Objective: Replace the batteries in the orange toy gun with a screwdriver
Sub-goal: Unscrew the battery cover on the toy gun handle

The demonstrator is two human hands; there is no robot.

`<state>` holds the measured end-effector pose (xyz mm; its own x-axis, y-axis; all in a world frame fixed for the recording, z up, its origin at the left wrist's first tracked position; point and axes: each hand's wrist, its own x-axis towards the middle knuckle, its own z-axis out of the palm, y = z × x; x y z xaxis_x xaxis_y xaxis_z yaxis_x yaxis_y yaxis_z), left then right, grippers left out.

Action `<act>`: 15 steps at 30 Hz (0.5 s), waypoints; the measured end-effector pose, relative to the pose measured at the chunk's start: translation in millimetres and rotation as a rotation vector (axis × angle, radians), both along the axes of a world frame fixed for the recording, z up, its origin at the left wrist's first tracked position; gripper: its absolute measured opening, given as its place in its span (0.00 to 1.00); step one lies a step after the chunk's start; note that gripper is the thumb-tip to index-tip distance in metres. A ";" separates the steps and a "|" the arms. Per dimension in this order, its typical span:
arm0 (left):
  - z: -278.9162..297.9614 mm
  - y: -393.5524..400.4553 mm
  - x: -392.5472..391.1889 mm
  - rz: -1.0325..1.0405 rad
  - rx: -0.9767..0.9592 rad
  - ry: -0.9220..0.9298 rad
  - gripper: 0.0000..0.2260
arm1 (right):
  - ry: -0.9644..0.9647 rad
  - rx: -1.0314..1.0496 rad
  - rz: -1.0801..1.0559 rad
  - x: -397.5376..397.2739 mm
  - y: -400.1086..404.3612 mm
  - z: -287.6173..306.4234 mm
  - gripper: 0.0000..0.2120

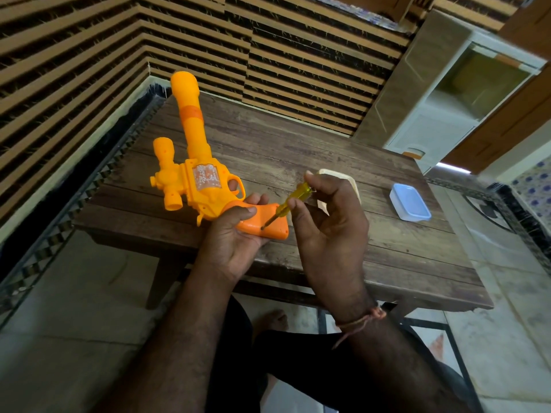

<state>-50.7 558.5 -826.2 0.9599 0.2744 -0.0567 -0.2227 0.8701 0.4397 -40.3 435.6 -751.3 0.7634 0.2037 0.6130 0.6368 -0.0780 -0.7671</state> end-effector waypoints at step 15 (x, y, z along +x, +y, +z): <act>-1.1 0.3 -0.1 -0.002 -0.018 0.006 0.23 | 0.017 -0.036 -0.054 4.1 0.2 2.6 0.12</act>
